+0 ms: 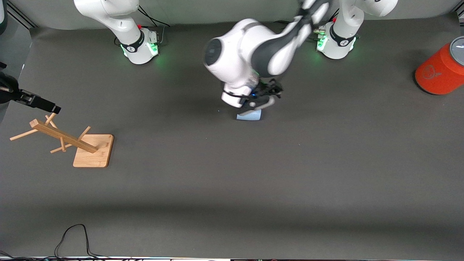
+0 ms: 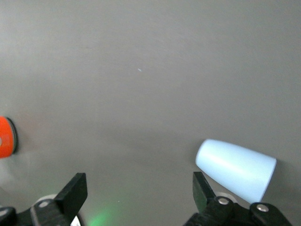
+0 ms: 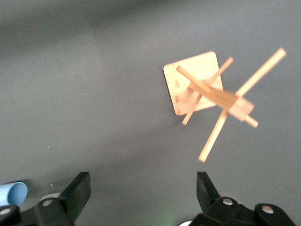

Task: Rotate and upright cup with both arms

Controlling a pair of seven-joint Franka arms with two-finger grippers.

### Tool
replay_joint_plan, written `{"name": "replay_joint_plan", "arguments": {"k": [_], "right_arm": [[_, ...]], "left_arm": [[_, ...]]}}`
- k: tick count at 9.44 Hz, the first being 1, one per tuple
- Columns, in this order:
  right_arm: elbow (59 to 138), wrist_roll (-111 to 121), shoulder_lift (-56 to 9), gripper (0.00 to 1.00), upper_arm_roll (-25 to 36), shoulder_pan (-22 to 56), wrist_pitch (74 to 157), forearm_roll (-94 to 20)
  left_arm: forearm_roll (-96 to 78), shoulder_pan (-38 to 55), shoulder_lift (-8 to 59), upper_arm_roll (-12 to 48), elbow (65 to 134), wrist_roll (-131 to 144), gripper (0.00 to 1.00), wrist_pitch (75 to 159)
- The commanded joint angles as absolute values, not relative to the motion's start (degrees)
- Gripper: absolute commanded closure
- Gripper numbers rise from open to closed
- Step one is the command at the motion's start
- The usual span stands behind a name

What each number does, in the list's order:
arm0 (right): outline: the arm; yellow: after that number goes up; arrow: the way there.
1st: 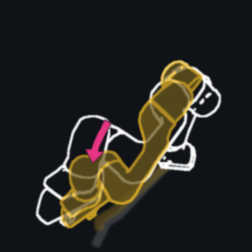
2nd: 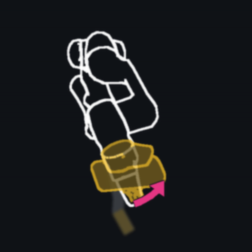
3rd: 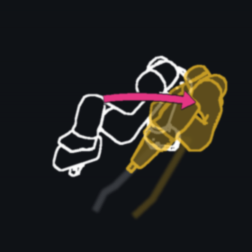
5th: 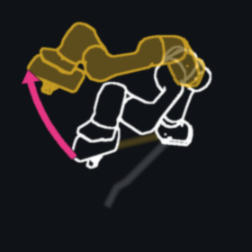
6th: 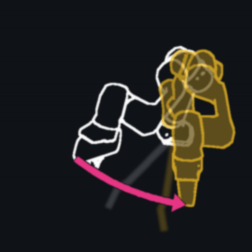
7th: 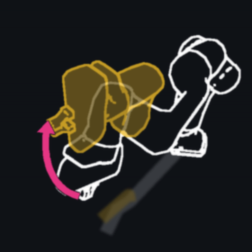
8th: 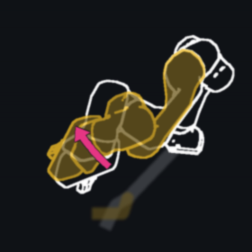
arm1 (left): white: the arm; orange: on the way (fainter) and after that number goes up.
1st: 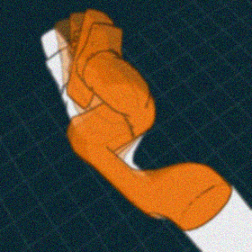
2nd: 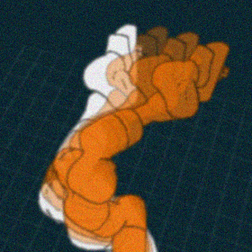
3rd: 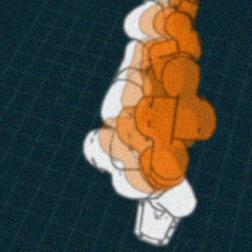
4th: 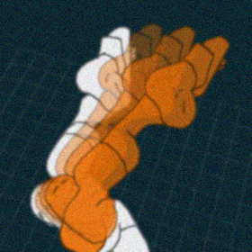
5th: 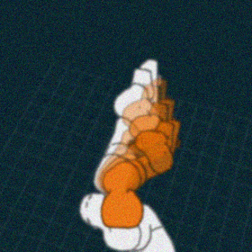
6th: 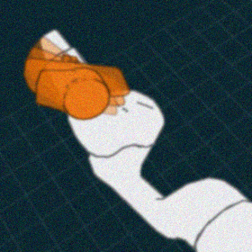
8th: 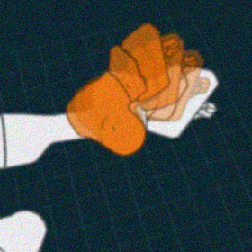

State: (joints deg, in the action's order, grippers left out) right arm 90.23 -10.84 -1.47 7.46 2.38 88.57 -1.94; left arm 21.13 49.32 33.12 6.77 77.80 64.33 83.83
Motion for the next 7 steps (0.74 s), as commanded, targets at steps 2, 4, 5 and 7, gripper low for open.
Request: {"name": "replay_joint_plan", "arguments": {"k": [2,4,5,7], "right_arm": [[93.8,-2.5,1.4,0.0,6.5,2.8,93.2,0.3],[93.3,3.1,1.1,0.0,6.7,4.2,95.7,0.8],[93.3,5.5,0.9,0.0,6.9,4.2,96.8,0.8],[93.5,5.6,0.6,0.0,7.1,4.0,96.9,0.7]], "left_arm": [[25.4,58.7,43.7,5.6,71.5,68.5,0.0,82.2],[27.1,60.6,45.9,5.5,70.8,70.0,0.0,83.1],[27.9,61.3,47.4,5.5,70.1,70.4,0.0,83.8],[29.3,61.6,48.8,5.3,69.6,72.0,0.0,86.5]]}}
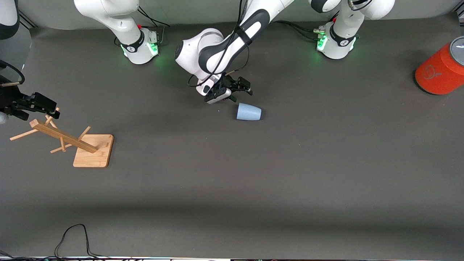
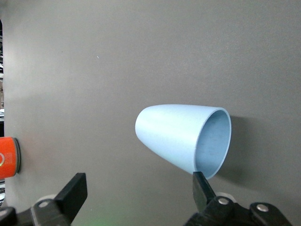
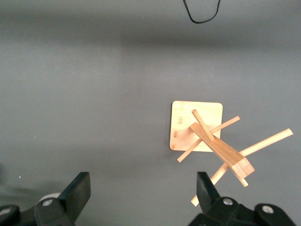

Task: Rotate and upright cup with both arms

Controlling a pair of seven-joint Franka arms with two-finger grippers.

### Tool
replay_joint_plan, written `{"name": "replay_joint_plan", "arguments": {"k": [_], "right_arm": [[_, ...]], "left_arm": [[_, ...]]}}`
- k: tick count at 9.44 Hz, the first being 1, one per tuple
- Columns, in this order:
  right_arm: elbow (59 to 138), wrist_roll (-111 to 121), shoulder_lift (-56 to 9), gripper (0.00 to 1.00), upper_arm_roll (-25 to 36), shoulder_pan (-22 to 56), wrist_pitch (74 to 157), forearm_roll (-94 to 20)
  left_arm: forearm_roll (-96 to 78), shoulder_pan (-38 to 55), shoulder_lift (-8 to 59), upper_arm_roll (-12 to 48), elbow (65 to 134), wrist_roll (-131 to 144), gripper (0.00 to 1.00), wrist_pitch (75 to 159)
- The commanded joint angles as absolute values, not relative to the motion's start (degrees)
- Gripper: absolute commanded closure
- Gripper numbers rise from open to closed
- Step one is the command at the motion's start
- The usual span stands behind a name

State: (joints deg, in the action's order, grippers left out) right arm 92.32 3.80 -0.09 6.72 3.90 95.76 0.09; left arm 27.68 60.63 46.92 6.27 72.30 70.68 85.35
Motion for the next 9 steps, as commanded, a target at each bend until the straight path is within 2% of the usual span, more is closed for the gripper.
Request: {"name": "replay_joint_plan", "arguments": {"k": [1,4,5,6,7,8,9], "right_arm": [[93.5,5.6,0.6,0.0,7.1,4.0,96.9,0.8],[93.5,5.7,0.7,0.0,6.3,2.0,96.7,0.7],[93.5,5.7,0.7,0.0,5.8,1.8,96.7,0.7],[93.6,5.7,0.7,0.0,5.7,1.8,96.7,0.7],[93.6,5.7,0.7,0.0,5.7,2.1,96.5,0.8],[93.6,5.7,0.8,0.0,5.7,2.4,96.5,0.8],[93.6,5.7,0.8,0.0,5.7,2.5,96.4,0.8]], "left_arm": [[30.7,61.6,49.6,5.1,69.6,73.5,0.0,89.0],[32.3,60.7,51.4,5.0,70.1,74.5,0.03,89.6],[32.4,60.6,52.1,4.8,70.2,74.6,0.07,89.6],[32.4,60.6,52.4,4.7,70.2,74.9,0.22,89.4],[32.3,60.6,52.5,4.7,70.2,74.9,0.59,88.9],[32.0,60.5,52.3,4.7,70.1,74.9,0.9,88.6],[31.8,60.4,52.1,4.7,69.9,74.8,1.0,88.6]]}}
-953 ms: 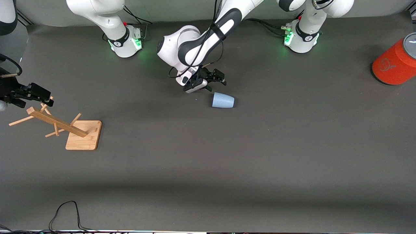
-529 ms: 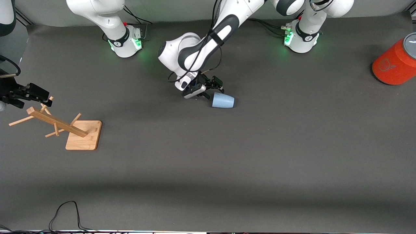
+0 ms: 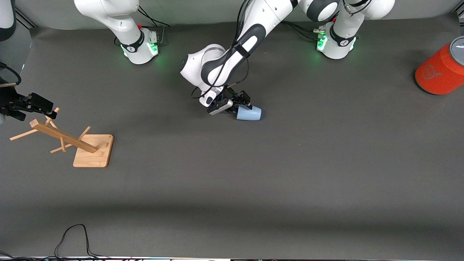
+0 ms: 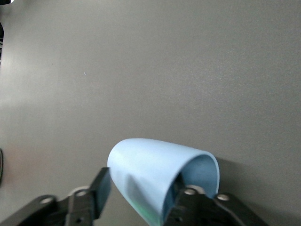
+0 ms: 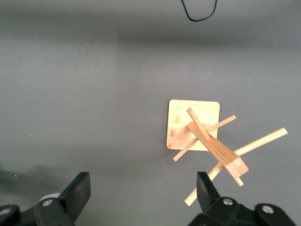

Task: Rotate and upright cup with both arms

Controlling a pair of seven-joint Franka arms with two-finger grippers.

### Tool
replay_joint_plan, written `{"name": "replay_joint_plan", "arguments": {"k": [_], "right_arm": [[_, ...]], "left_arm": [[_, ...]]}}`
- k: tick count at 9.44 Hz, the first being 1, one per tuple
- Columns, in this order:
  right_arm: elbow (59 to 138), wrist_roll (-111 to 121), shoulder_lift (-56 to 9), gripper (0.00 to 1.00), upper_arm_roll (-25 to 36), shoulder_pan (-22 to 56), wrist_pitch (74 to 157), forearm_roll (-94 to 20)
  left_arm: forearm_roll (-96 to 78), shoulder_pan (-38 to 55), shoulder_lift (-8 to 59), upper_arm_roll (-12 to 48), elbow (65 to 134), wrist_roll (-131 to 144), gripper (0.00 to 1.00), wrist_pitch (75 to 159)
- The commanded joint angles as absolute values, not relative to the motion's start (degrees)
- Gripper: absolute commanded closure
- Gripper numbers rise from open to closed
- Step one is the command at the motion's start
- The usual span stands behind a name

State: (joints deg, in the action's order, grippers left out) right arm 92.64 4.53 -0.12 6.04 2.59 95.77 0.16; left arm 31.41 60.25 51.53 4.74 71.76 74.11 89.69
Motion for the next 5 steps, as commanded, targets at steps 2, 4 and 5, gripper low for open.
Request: {"name": "replay_joint_plan", "arguments": {"k": [2,4,5], "right_arm": [[93.7,5.7,0.7,0.0,5.7,2.5,96.3,0.9],[93.7,5.7,0.8,0.0,5.8,2.5,96.2,0.9],[93.5,5.7,0.7,0.0,5.8,2.4,96.2,0.9]], "left_arm": [[31.5,59.1,51.6,4.8,69.6,74.5,1.0,88.7],[28.1,56.7,49.5,4.9,67.4,73.7,1.0,86.8],[25.4,53.6,47.8,5.5,66.5,72.0,1.0,86.1]]}}
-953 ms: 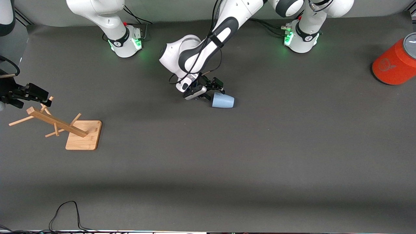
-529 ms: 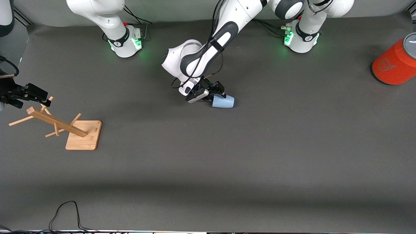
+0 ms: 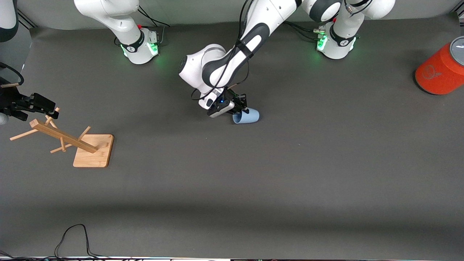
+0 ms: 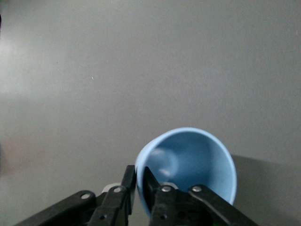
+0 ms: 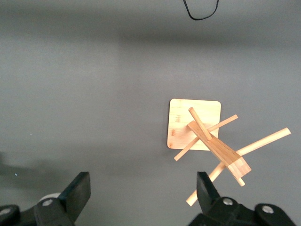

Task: Rotate and upright cup with both arms

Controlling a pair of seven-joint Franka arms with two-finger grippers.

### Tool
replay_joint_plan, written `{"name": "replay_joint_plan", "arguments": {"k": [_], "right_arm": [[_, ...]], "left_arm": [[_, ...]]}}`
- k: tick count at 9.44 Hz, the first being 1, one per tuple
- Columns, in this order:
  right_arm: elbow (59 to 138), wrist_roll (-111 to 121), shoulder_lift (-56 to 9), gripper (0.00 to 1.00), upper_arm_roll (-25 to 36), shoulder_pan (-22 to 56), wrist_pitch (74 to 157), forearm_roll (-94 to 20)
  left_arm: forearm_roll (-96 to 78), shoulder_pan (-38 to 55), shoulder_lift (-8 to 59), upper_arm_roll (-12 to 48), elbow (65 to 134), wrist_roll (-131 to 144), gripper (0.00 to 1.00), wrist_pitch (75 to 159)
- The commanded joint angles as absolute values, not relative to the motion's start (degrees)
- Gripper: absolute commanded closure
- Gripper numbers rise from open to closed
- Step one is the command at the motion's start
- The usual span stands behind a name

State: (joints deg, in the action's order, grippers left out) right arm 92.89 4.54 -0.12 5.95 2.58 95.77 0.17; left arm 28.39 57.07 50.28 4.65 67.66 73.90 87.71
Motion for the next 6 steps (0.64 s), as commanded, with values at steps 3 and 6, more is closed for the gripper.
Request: {"name": "replay_joint_plan", "arguments": {"k": [3,6], "right_arm": [[93.3,5.6,0.5,0.0,5.8,2.4,95.6,0.8],[93.1,5.6,-0.3,0.0,5.7,2.5,95.4,0.7]], "left_arm": [[14.3,44.7,38.3,5.4,67.9,66.4,1.0,88.7],[6.9,40.0,26.1,5.3,82.8,63.4,1.0,101.3]]}}
